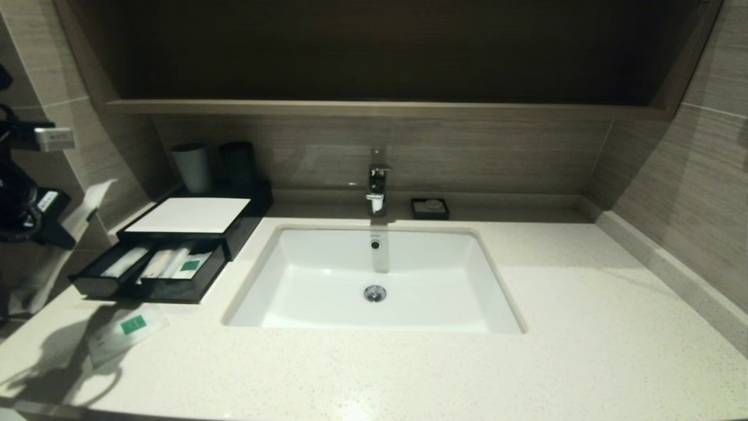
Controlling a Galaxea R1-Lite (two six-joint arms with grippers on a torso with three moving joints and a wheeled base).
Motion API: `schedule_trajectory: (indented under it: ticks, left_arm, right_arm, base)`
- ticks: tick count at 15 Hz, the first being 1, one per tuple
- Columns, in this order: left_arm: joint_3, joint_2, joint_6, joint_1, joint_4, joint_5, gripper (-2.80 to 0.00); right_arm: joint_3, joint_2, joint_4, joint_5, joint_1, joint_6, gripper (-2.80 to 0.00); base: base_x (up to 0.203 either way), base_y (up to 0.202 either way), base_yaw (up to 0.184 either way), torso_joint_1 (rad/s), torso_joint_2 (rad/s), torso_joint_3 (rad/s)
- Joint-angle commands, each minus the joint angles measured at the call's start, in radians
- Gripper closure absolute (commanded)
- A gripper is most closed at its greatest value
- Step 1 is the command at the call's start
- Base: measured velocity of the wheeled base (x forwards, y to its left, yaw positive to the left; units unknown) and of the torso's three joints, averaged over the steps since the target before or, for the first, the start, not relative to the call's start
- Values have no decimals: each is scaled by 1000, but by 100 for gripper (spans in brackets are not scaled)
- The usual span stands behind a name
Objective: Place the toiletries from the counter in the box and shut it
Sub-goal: Place the bathroom toiletry into the drawer
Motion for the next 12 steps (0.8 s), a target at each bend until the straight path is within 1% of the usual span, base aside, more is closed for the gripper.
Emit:
schedule_trajectory:
  ticks: [1,5,9,12]
  left_arm:
    - [-28,81,1,-4,52,1,0]
    - [-27,124,4,-8,79,1,0]
    - [-27,142,50,-23,138,1,0]
    - [-27,163,56,-34,142,3,0]
  right_arm:
    - [0,0,0,0,0,0,0]
    - [0,0,0,0,0,0,0]
    - [0,0,0,0,0,0,0]
    - [0,0,0,0,0,0,0]
  base:
    - [0,0,0,0,0,0]
    - [0,0,0,0,0,0]
    - [0,0,0,0,0,0]
    - [0,0,0,0,0,0]
